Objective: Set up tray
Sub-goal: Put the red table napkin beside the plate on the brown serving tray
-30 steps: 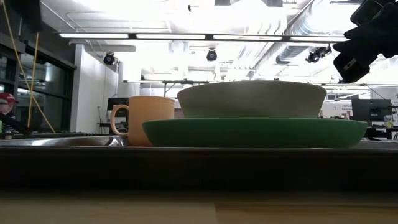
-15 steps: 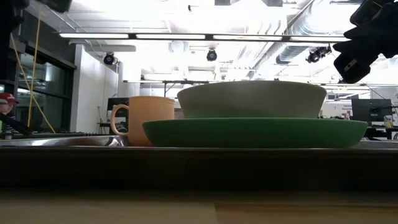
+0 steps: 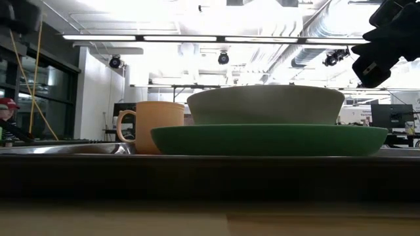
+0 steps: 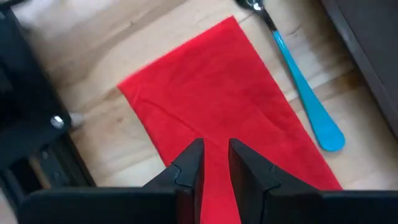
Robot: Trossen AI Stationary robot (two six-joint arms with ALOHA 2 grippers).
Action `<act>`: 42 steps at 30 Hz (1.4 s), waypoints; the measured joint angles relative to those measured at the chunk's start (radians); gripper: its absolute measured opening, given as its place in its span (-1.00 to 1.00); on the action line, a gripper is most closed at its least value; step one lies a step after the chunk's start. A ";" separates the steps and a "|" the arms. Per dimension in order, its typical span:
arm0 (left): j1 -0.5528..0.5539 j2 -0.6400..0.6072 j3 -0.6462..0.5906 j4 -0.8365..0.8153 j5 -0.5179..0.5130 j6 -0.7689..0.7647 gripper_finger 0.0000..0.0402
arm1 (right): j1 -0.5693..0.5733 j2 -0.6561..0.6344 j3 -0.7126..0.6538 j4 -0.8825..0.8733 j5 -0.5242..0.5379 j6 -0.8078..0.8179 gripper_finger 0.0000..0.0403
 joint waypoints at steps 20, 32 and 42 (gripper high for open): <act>-0.135 -0.149 -0.184 0.144 0.130 -0.355 -0.48 | 0.000 0.000 0.000 0.000 0.004 0.000 -0.61; -0.134 -0.149 -0.246 0.205 0.139 -0.420 -0.48 | 0.000 0.000 0.000 0.004 0.005 0.000 -0.61; -0.134 -0.149 -0.246 0.208 0.143 -0.410 -0.48 | 0.000 0.000 0.000 0.004 0.005 -0.001 -0.61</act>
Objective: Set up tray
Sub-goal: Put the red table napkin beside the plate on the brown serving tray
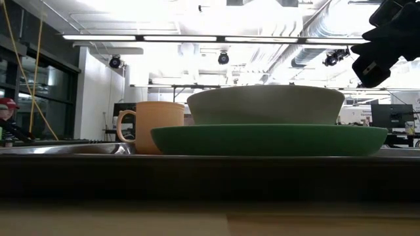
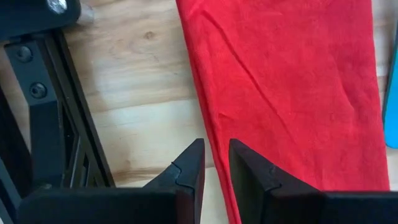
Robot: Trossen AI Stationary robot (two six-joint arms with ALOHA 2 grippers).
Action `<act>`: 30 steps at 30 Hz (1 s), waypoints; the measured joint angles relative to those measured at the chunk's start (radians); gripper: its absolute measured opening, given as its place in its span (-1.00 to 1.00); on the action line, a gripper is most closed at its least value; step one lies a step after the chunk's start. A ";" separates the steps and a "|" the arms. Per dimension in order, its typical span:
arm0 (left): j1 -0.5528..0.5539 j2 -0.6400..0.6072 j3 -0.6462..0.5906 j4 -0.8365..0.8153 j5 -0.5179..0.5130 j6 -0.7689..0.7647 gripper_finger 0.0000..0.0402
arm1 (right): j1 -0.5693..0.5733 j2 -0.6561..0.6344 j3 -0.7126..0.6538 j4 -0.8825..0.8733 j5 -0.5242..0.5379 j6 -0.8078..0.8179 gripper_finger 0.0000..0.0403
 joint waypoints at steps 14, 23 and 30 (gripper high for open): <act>0.000 0.000 0.000 0.000 0.021 0.008 -0.48 | 0.000 0.000 0.000 0.000 0.000 0.000 -0.61; 0.000 0.000 0.000 -0.003 0.011 0.009 -0.06 | 0.000 0.000 0.000 0.000 0.000 0.000 -0.61; 0.000 0.000 0.000 0.024 -0.084 0.008 0.25 | 0.000 0.000 0.000 0.000 0.000 0.000 -0.61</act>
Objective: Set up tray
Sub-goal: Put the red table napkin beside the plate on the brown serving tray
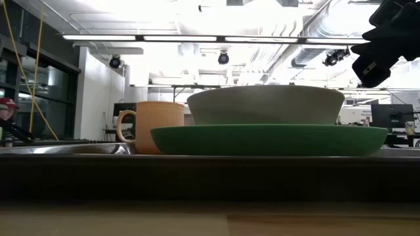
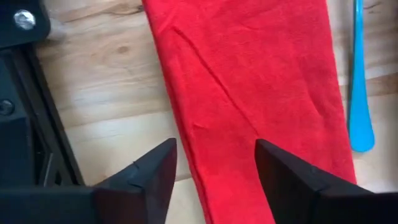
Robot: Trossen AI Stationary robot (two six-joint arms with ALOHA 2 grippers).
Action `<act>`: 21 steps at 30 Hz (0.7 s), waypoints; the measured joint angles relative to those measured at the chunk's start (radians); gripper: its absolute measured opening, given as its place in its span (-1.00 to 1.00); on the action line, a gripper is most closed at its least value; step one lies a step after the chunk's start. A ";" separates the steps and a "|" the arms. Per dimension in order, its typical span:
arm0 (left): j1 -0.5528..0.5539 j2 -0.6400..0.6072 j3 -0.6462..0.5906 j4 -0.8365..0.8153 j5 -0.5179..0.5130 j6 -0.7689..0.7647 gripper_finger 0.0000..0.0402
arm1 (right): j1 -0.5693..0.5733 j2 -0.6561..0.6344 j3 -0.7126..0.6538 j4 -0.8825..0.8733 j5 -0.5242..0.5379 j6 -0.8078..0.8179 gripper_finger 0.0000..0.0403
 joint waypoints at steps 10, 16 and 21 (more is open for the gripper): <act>0.000 0.000 -0.101 0.133 0.044 -0.100 0.33 | 0.000 0.000 0.000 0.000 0.000 0.000 -0.61; 0.002 -0.006 -0.201 0.301 0.050 -0.109 0.33 | 0.000 0.000 0.000 0.000 -0.001 0.000 -0.61; 0.002 -0.004 -0.195 0.270 0.058 -0.118 0.33 | 0.000 -0.001 0.000 0.002 -0.001 0.000 -0.61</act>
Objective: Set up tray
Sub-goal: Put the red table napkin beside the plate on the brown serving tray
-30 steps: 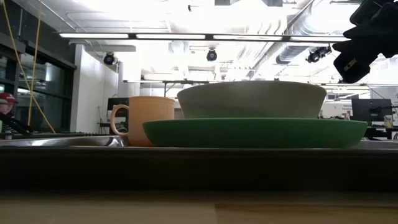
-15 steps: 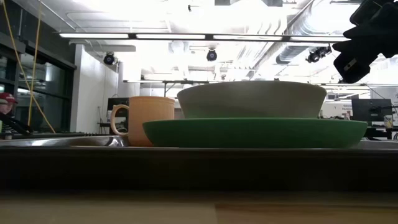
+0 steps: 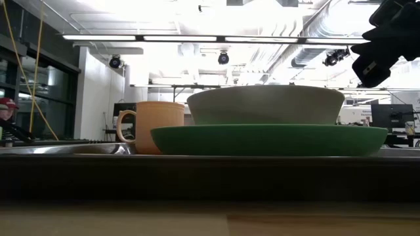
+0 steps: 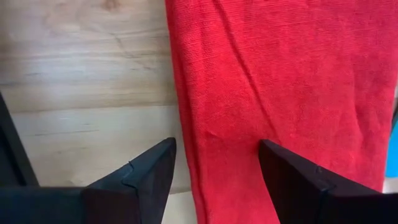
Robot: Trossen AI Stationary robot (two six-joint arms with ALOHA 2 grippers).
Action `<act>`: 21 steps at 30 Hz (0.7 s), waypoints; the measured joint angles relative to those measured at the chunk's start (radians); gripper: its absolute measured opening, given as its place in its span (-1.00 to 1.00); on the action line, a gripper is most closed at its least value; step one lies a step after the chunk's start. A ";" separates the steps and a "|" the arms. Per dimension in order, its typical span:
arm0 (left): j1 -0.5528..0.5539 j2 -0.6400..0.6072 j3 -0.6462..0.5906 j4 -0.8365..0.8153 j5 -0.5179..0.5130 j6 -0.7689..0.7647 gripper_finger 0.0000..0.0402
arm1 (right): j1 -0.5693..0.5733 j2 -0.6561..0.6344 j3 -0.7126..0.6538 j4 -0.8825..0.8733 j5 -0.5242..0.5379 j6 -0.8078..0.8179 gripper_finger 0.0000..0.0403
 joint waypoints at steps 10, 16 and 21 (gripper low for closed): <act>-0.002 0.001 -0.001 -0.004 -0.008 0.052 0.33 | 0.000 0.001 0.000 0.002 0.001 0.000 -0.61; -0.002 0.002 -0.001 -0.008 -0.012 0.059 0.33 | 0.000 0.001 0.000 0.002 0.001 0.000 -0.61; -0.002 0.003 -0.001 -0.016 -0.012 0.060 0.33 | 0.000 0.001 0.000 0.002 0.001 0.000 -0.61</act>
